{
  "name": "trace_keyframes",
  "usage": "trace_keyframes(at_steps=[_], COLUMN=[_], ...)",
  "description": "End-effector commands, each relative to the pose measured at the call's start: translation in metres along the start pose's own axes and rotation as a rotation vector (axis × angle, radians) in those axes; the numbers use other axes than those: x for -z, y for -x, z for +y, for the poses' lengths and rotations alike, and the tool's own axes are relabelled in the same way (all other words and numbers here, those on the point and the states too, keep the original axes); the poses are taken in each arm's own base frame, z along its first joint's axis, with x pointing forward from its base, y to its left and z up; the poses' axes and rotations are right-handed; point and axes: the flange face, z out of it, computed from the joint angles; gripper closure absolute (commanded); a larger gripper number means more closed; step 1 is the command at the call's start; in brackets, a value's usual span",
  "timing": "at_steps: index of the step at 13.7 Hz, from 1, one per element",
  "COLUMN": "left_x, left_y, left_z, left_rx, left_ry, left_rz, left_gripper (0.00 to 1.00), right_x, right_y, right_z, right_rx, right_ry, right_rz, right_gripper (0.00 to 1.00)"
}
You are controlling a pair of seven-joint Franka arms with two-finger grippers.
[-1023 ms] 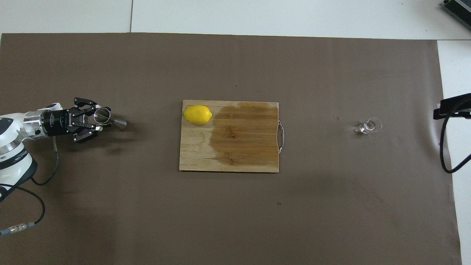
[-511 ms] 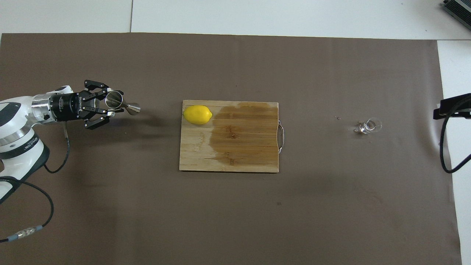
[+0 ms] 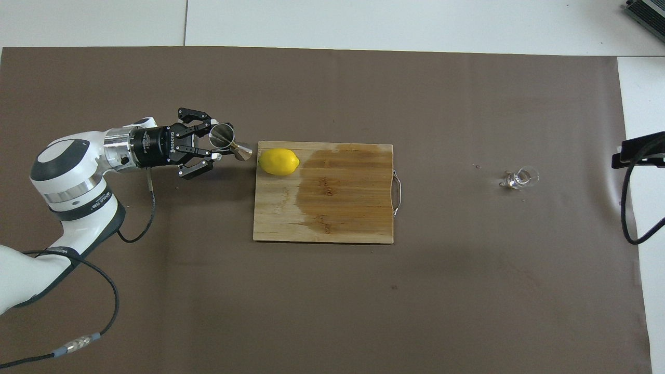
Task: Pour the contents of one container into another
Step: 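Carry the jigger cup with the left gripper onto the cutting board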
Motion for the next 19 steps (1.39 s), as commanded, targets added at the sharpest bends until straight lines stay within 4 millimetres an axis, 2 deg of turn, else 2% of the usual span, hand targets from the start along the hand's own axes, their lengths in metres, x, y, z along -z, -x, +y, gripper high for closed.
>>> trace_keyframes(at_steps=[1, 6, 8, 12, 15, 19], left_x=[-0.029, -0.082, -0.108, -0.149, -0.167, -0.177], left_y=[0.000, -0.012, -0.020, -0.037, -0.044, -0.054], left_z=[-0.016, -0.032, -0.040, -0.055, -0.065, -0.073], left_rx=[0.018, 0.040, 0.033, 0.013, 0.006, -0.008], left_ry=[0.028, 0.017, 0.017, 0.031, 0.039, 0.052], left_rz=[0.009, 0.000, 0.008, 0.054, 0.057, 0.080], left_gripper=[0.61, 0.60, 0.60, 0.60, 0.60, 0.60], right_x=[0.001, 0.001, 0.001, 0.001, 0.001, 0.001], right_y=[0.007, 0.007, 0.007, 0.007, 0.007, 0.007], right_z=[-0.001, -0.001, -0.001, -0.001, 0.000, 0.000], right_rx=[0.005, 0.005, 0.005, 0.005, 0.005, 0.005], right_ry=[-0.021, -0.021, -0.021, -0.021, -0.020, -0.020], right_rz=[-0.007, -0.006, -0.006, -0.006, -0.007, -0.007], right_gripper=[0.00, 0.00, 0.00, 0.00, 0.00, 0.00])
